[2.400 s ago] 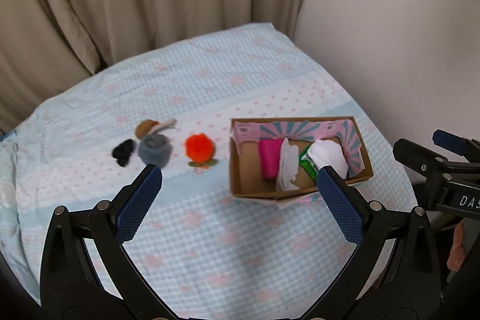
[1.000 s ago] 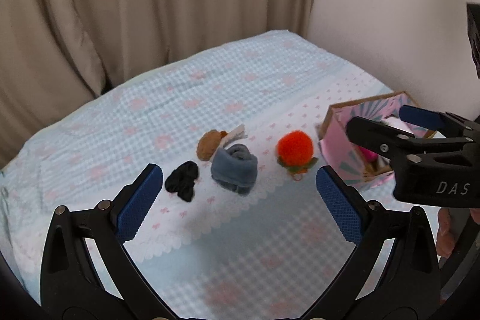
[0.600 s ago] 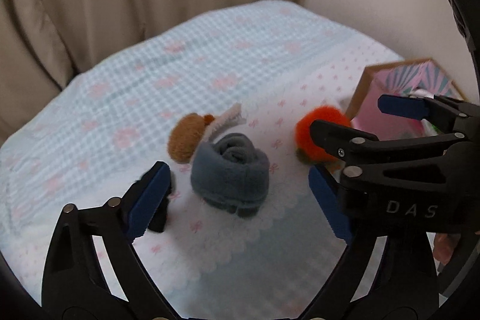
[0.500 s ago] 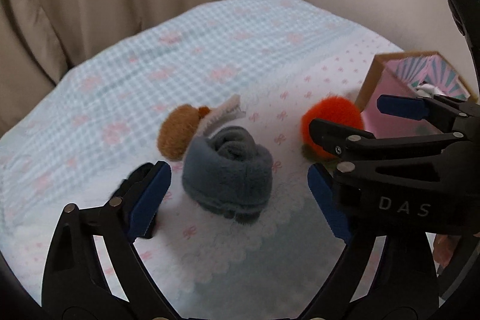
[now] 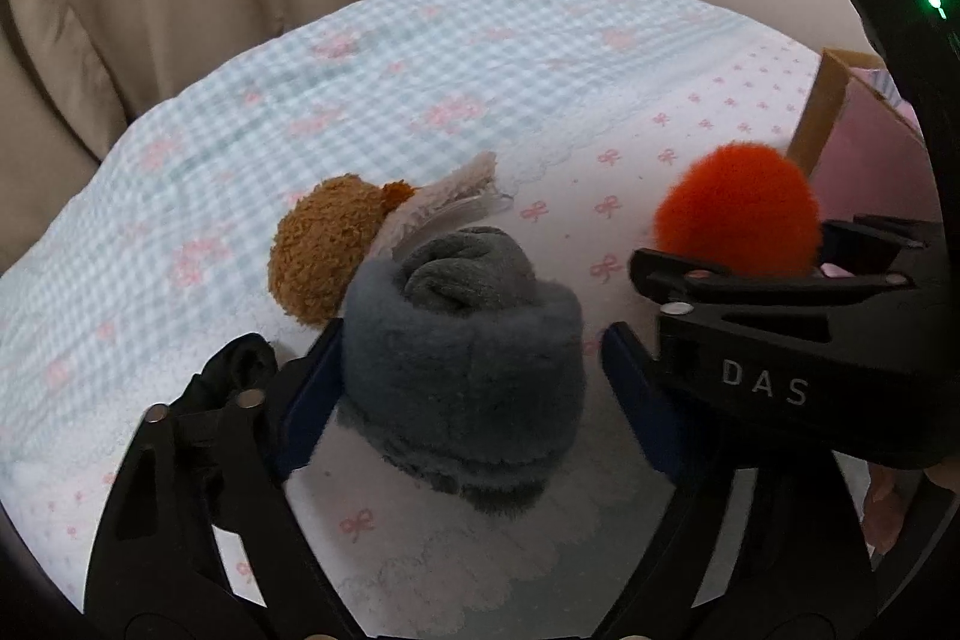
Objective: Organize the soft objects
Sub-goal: 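Grasp the grey plush with the left tool while the right tool grasps the orange pompom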
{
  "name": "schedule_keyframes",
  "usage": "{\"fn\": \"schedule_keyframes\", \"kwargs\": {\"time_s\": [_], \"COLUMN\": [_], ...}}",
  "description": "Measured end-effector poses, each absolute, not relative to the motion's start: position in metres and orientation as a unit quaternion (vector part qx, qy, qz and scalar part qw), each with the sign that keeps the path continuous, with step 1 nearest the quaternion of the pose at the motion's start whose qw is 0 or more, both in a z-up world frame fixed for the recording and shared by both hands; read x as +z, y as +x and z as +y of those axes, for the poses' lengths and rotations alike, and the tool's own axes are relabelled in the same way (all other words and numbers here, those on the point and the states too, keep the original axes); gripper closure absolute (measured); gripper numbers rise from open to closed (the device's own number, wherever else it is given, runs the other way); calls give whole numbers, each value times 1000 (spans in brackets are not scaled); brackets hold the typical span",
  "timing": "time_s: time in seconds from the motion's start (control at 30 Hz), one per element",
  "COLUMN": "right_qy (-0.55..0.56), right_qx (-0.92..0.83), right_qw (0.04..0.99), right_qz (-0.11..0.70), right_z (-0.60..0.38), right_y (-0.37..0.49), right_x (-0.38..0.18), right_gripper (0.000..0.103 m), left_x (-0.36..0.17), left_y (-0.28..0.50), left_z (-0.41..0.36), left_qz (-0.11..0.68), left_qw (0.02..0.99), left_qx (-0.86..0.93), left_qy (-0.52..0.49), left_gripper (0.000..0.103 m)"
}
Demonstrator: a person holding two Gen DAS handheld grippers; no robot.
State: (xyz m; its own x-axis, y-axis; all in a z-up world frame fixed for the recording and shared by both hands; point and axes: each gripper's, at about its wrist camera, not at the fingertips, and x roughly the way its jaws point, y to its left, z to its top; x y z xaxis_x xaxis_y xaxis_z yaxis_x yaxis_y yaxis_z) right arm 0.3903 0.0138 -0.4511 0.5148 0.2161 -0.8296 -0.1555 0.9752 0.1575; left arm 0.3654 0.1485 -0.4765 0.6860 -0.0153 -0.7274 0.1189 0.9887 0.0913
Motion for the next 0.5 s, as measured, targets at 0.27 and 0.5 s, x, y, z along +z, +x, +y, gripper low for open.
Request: {"fn": "schedule_keyframes", "kwargs": {"time_s": [0.27, 0.5], "right_qy": [27, 28], "right_qx": [103, 110], "right_qw": [870, 877], "right_qz": [481, 466], "right_z": [11, 13], "right_y": [393, 385], "right_x": [-453, -435], "right_gripper": [68, 70], "left_x": [-474, -458], "left_y": [369, 360], "left_z": [158, 162], "left_qz": [397, 398], "left_qw": [916, 916], "left_qx": [-33, -38], "left_qy": [55, 38], "left_gripper": [53, 56]}}
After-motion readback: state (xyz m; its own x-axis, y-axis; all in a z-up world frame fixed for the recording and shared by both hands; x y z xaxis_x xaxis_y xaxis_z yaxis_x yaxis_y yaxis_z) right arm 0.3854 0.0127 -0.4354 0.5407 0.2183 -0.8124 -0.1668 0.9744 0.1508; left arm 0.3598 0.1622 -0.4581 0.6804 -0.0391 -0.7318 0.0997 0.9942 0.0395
